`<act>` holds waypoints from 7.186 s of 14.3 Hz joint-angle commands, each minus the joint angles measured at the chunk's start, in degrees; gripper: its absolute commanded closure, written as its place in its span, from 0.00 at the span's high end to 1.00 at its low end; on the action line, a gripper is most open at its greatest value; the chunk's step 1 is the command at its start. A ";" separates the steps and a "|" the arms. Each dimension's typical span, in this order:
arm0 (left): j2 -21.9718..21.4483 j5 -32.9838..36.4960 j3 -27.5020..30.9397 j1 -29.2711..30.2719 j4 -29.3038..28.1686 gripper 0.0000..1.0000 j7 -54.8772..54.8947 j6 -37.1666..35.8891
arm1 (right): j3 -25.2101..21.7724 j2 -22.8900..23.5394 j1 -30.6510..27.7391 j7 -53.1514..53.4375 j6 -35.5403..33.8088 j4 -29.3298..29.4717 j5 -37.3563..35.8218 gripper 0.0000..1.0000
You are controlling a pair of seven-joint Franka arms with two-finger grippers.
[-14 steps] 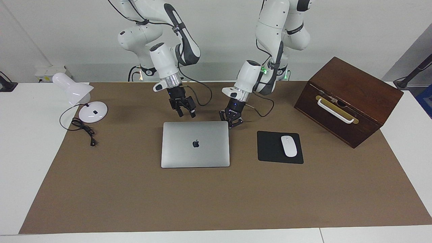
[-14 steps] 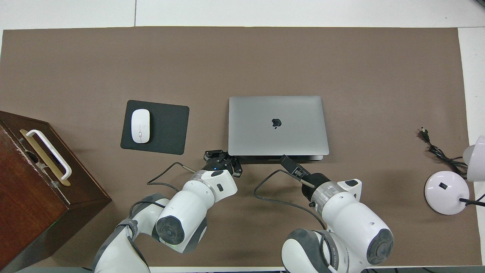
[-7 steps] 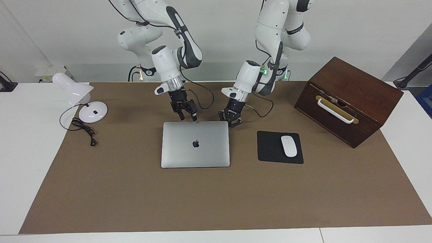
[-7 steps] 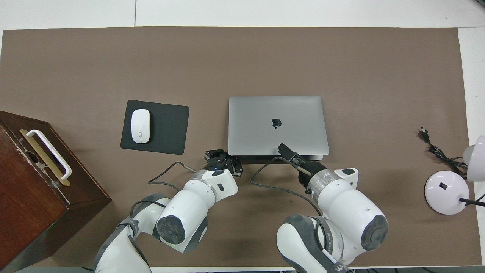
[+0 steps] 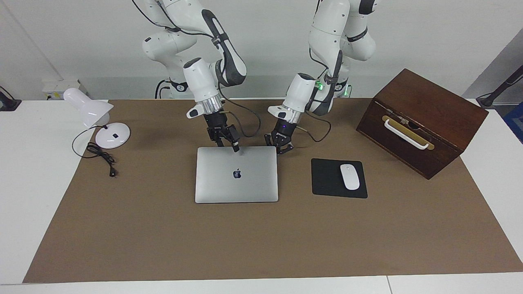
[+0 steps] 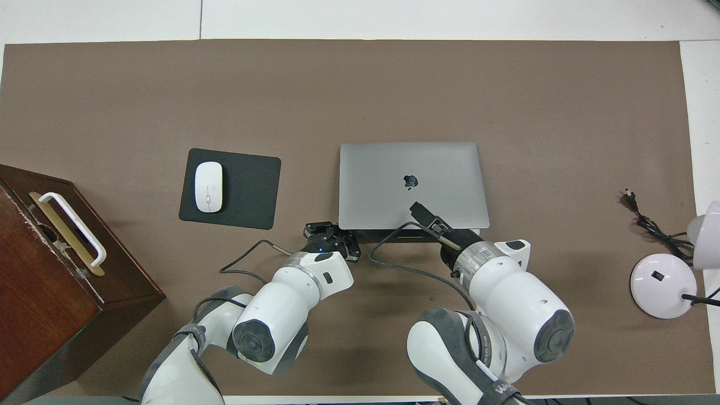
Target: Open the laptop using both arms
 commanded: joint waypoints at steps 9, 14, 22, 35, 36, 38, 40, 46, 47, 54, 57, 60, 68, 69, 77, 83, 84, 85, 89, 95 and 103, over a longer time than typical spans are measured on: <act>2.37 -0.19 0.13 -0.62 1.31 0.00 0.70 1.07 | 0.34 5.83 -0.24 -0.63 -0.13 7.53 1.49 1.00; 2.46 -0.19 0.13 -0.62 1.31 0.00 0.70 1.07 | 0.26 6.62 -0.59 -0.63 -1.54 9.82 1.49 1.00; 3.07 -0.19 0.13 -0.62 1.40 0.00 0.70 1.07 | 0.08 9.69 -4.71 -1.24 -7.77 18.69 1.06 1.00; 3.34 -0.19 0.13 -0.62 1.48 0.00 0.70 1.07 | -0.18 13.47 -7.53 -5.47 -12.26 30.11 -0.26 1.00; 3.34 -0.19 0.13 -0.62 1.48 0.00 0.70 1.07 | -0.18 14.00 -8.32 -5.46 -12.61 31.17 -1.05 1.00; 3.34 -0.19 0.13 -0.62 1.75 0.00 0.70 1.07 | -0.18 14.70 -8.85 -5.55 -13.05 32.84 -3.07 1.00; 3.42 -0.19 0.13 -0.62 1.84 0.00 0.70 0.98 | -0.18 15.23 -9.90 -5.55 -14.72 34.51 -4.39 1.00; 3.42 -0.19 0.13 -0.62 1.84 0.00 0.70 1.07 | -0.10 16.73 -12.36 -5.55 -17.27 38.21 -6.85 1.00; 3.42 -0.19 0.13 -0.62 1.84 0.00 0.70 1.07 | -0.10 16.82 -12.54 -5.55 -17.45 38.47 -7.12 1.00; 3.42 -0.19 0.13 -0.53 1.84 0.00 0.70 1.07 | -0.10 18.04 -14.21 -5.55 -20.34 42.16 -7.91 1.00; 3.42 -0.19 0.13 -0.53 1.84 0.00 0.70 1.07 | -0.27 19.36 -15.35 -4.67 -26.67 46.90 -9.75 1.00; 3.42 -0.19 0.13 -0.53 1.84 0.00 0.70 0.98 | -0.27 20.42 -17.81 -4.50 -32.28 50.85 -12.30 1.00; 3.34 -0.72 -0.13 0.17 2.63 0.00 -2.62 0.98 | -0.27 22.88 -22.29 1.30 -48.97 61.66 -21.53 1.00; 3.07 -0.72 -0.05 0.08 3.06 0.00 -3.51 0.98 | -0.27 23.05 -22.91 1.30 -51.26 63.16 -22.06 1.00; -1.13 -0.81 -0.22 1.40 7.10 0.00 -8.34 -9.88 | -0.45 22.70 -29.06 1.22 -80.95 75.63 -32.34 1.00; -5.80 -0.81 0.22 2.98 11.05 0.00 -9.49 -24.03 | -0.18 17.54 -33.28 -6.31 -104.08 82.86 -41.29 1.00; -6.68 -0.81 0.31 3.59 12.46 0.00 -9.58 -28.15 | -0.18 16.13 -34.50 -10.26 -106.81 82.86 -43.22 1.00; -7.73 -0.81 0.31 4.56 14.30 0.00 -9.75 -32.98 | -0.18 14.55 -35.73 -13.87 -109.36 82.86 -45.16 1.00; -11.42 -0.81 0.22 6.59 15.63 0.00 -11.86 -39.61 | -0.45 9.10 -38.11 -32.22 -114.57 82.69 -58.85 1.00; -13.89 -0.72 0.75 9.91 18.26 0.00 -12.57 -53.55 | -0.27 2.34 -46.11 -51.33 -100.03 67.27 -63.90 1.00; -18.28 1.55 0.75 18.18 27.84 0.00 -11.17 -76.34 | 0.43 -1.64 -45.68 -41.35 -81.44 47.71 -56.52 1.00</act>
